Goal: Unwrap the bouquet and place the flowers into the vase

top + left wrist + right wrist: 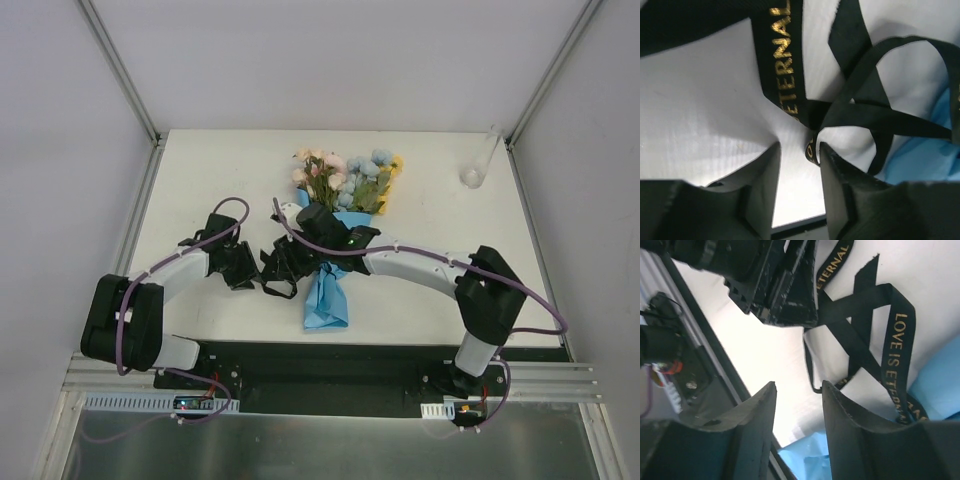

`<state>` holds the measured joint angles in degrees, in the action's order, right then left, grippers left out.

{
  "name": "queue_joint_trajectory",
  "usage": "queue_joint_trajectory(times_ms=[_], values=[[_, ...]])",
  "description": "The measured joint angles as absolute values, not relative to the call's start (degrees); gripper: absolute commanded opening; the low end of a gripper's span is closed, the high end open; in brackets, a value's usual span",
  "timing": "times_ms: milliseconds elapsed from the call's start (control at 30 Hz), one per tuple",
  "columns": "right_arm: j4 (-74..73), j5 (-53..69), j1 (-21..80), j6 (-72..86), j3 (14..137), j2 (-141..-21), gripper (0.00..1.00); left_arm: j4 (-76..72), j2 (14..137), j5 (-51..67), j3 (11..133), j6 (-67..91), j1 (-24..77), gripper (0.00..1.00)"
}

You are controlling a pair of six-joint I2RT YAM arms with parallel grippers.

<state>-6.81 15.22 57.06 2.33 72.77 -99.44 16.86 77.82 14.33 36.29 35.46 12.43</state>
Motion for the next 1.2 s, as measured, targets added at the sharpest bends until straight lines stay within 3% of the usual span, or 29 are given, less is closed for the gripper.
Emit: queue_joint_trajectory(times_ms=[167, 367, 433, 500, 567, 667, 700, 833, 1200], values=[[-9.76, 10.59, 59.53, -5.30, 73.08, -101.25, 0.49, 15.97, 77.36, 12.71, 35.90, 36.58, 12.40, 0.39], [-10.72, 9.06, 62.24, -9.72, 73.10, -106.02, 0.49, 15.75, 67.20, 10.74, 33.34, 36.62, 12.38, 0.36], [-10.94, 7.66, 62.54, -9.91, 73.28, -107.35, 0.49, 15.73, 63.96, 10.87, 33.04, 36.47, 12.38, 0.40], [-11.44, 6.02, 62.54, -9.69, 73.25, -107.35, 0.50, 15.75, 60.80, 11.90, 32.84, 35.81, 12.38, 0.52], [-11.44, 3.81, 62.02, -8.88, 73.17, -106.21, 0.49, 15.46, 58.65, 14.39, 32.86, 34.37, 12.34, 0.56], [-11.60, 0.21, 59.70, -5.93, 70.85, -101.10, 0.43, 14.87, 57.84, 19.94, 32.86, 32.67, 12.40, 0.55], [-11.64, -0.75, 58.59, -4.62, 69.73, -98.94, 0.40, 14.31, 57.98, 22.17, 32.86, 32.27, 12.49, 0.47], [-10.83, -3.29, 54.46, -0.38, 63.72, -90.67, 0.20, 11.03, 60.12, 27.73, 33.80, 32.56, 16.32, 0.39], [-1.67, -2.28, 53.49, 5.91, 47.77, -87.88, 0.12, -1.39, 72.82, 31.35, 37.63, 38.52, 32.56, 0.35]])
